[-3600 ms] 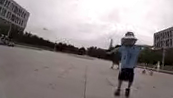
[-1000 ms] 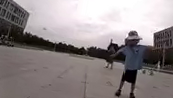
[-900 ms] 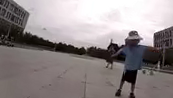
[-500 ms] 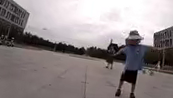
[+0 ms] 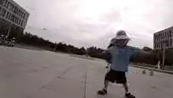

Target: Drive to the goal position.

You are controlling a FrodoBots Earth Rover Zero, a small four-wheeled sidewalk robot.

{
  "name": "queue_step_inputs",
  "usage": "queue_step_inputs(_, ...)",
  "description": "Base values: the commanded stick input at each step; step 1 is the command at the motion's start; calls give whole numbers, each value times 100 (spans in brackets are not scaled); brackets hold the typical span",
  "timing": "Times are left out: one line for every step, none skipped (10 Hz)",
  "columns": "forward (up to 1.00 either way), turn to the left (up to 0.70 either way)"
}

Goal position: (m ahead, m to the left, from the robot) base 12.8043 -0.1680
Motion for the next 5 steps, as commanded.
queue_step_inputs(-64, 0)
queue_step_inputs(-24, 0)
queue_step_inputs(0, 0)
queue_step_inputs(0, 0)
queue_step_inputs(0, 0)
